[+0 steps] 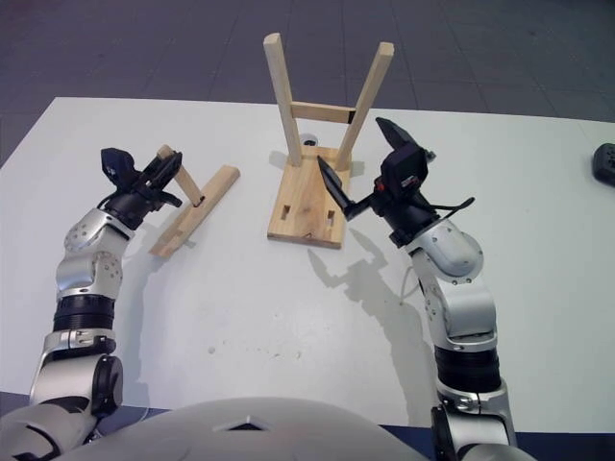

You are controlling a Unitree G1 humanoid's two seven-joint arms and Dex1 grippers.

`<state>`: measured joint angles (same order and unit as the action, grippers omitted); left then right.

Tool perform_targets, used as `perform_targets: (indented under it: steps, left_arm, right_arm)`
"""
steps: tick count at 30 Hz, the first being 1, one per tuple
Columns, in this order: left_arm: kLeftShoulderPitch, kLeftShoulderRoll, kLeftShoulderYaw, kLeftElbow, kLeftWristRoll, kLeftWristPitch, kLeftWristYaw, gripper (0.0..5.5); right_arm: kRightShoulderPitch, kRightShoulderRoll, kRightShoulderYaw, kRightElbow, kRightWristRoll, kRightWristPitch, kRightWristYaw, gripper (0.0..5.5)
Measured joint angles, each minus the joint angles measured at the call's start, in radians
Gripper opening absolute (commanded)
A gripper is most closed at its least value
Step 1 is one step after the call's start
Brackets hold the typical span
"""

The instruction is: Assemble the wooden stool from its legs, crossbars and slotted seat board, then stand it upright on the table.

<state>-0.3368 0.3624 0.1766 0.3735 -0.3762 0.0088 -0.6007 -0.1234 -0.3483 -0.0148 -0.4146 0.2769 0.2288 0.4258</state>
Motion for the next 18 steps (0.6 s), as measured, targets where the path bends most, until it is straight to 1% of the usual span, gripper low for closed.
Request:
perform_targets:
  steps: [4,8,18]
  left_arm:
    - [0.073,-0.046,0.0,-0.056,0.011,-0.056,0.056,0.42]
    - [0.128,-0.08,0.002,-0.108,0.01,-0.074,0.094,0.42]
    - [0.153,-0.107,0.001,-0.135,0.009,-0.078,0.143,0.42]
  right_arm:
    - [0.0,0.0,0.0,0.0,-0.002,0.0,-0.001,5.4]
    - [-0.001,0.0,-0.002,-0.001,-0.002,0.0,-0.001,5.4]
    - [-0.022,0.0,-0.003,-0.001,-0.003,0.0,-0.002,5.4]
